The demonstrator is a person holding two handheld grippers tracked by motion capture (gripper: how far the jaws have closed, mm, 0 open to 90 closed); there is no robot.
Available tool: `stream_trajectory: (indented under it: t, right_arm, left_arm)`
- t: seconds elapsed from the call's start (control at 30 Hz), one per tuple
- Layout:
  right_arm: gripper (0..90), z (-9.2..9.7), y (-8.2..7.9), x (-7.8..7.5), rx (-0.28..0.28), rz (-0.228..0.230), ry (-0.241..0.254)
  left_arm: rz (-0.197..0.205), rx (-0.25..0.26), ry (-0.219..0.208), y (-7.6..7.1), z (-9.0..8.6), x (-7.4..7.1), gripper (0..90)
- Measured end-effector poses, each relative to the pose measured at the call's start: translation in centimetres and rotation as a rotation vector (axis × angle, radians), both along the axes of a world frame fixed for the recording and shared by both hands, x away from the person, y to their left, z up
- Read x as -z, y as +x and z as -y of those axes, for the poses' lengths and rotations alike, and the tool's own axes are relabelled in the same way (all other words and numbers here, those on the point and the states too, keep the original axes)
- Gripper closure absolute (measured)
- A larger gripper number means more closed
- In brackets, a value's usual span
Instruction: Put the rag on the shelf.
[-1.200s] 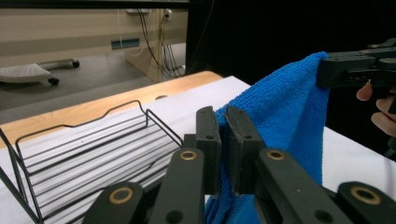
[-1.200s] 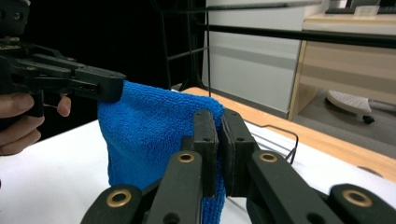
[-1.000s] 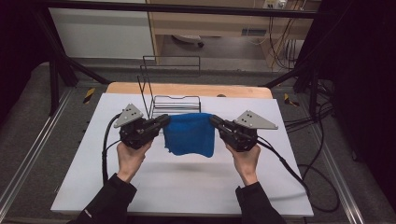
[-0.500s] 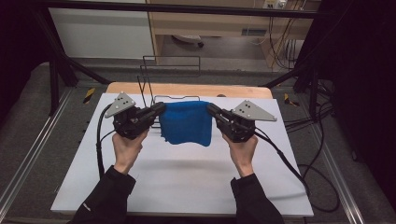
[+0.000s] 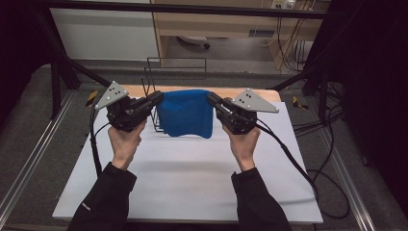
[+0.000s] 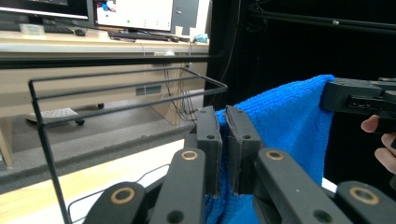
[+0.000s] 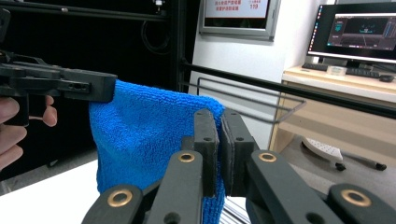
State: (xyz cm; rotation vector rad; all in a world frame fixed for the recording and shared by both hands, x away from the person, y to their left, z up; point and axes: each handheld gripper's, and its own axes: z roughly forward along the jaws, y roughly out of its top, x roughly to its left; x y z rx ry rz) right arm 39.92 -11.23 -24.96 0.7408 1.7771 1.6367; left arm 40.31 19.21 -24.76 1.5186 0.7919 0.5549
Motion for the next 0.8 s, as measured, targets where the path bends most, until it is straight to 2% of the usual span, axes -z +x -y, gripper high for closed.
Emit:
stream_trajectory:
  t: [0.43, 0.8]
  right_arm:
    - [86.5, -1.0, 1.6, -2.3, 0.019, 0.036, -0.002]
    - [86.5, -1.6, 2.8, -4.5, 0.043, 0.064, 0.015]
  left_arm:
    - [0.025, -0.011, -0.02, 1.5, -0.7, -2.0, 84.6]
    - [0.071, -0.03, -0.02, 2.4, -0.8, -4.3, 84.6]
